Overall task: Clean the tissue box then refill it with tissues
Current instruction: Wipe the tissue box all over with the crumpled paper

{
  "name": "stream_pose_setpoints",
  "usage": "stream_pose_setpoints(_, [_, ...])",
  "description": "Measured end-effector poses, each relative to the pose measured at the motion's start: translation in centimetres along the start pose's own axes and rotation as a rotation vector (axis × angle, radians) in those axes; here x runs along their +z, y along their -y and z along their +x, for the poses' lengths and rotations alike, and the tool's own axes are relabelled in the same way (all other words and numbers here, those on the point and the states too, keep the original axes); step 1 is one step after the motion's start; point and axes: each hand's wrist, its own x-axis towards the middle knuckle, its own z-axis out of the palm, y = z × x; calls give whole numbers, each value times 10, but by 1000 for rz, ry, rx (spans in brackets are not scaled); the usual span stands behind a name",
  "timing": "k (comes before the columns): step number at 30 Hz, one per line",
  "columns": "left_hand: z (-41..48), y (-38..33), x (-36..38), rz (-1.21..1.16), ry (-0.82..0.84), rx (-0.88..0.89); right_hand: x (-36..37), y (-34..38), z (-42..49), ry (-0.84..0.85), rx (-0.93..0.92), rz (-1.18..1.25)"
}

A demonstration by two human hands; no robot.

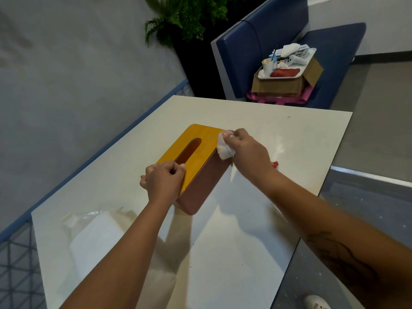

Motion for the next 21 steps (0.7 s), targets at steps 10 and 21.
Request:
stream_pose_setpoints(10, [-2, -2, -1, -32, 2, 7, 10, 78, -45, 56, 713, 957])
stream_pose_setpoints(21, [0, -1, 2, -30, -9, -5, 23, 141, -92, 217, 1072, 1334])
